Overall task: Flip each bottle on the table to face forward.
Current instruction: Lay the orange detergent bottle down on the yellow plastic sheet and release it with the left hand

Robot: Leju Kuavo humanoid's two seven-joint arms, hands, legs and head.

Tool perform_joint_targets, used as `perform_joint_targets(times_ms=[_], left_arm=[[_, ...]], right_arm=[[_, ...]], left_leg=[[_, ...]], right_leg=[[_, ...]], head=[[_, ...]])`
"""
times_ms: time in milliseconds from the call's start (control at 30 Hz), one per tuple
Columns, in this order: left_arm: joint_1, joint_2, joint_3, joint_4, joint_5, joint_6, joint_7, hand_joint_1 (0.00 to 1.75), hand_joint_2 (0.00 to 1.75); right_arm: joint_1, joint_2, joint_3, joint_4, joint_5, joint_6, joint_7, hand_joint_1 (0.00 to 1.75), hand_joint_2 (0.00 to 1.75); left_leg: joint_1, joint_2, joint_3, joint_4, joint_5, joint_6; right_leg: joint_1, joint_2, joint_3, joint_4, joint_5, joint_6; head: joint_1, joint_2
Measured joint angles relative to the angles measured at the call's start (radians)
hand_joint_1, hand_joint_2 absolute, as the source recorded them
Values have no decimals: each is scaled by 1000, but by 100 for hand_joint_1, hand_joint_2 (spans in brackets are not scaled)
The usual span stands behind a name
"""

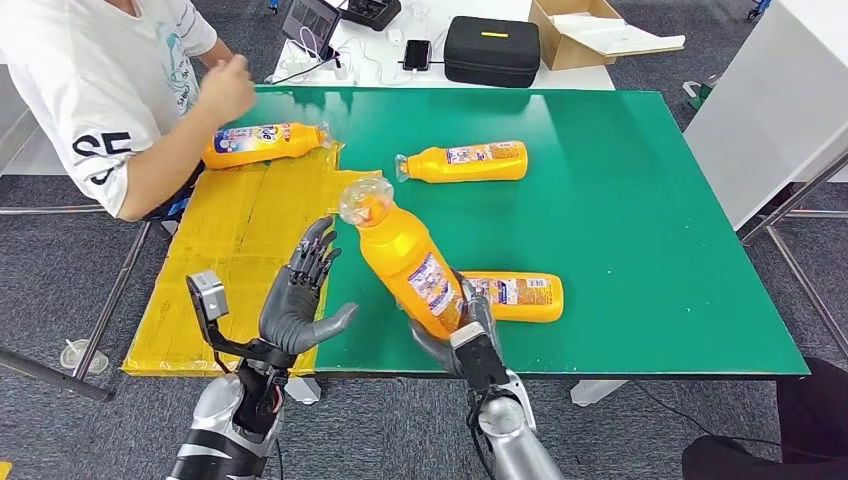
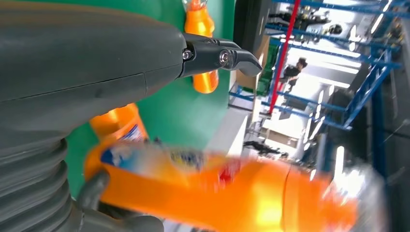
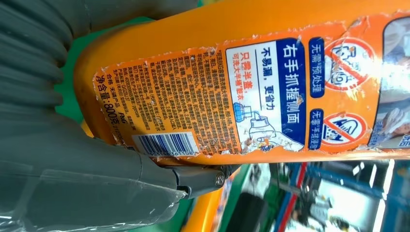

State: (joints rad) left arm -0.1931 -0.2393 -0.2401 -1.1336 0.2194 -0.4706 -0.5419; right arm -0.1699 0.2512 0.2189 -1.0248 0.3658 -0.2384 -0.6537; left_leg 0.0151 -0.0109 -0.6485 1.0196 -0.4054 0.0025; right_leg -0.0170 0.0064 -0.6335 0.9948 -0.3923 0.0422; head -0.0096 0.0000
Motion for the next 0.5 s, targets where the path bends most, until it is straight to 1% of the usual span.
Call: perform_joint_targets(times_ms=[100,233,500], left_arm=[[-3,1,-18,4,-6,-15,0,0,175],[-5,2,-33,13,3,-28,1,0,175],[-9,9,-41,28,42,-59,14,0,175]], right_arm=[[-24,18,51,53,41,-19,13,175,175],[-48,34,104,114,65,-29,20,175,175],[-83,47,152,212,76,-33,40,175,175]], left_leg=[[0,0,0,0,0,0],[0,0,0,0,0,0],[0,0,0,0,0,0]], right_leg=[[0,0,0,0,0,0],[0,0,0,0,0,0],[0,0,0,0,0,0]], head=[[0,0],[0,0],[0,0]])
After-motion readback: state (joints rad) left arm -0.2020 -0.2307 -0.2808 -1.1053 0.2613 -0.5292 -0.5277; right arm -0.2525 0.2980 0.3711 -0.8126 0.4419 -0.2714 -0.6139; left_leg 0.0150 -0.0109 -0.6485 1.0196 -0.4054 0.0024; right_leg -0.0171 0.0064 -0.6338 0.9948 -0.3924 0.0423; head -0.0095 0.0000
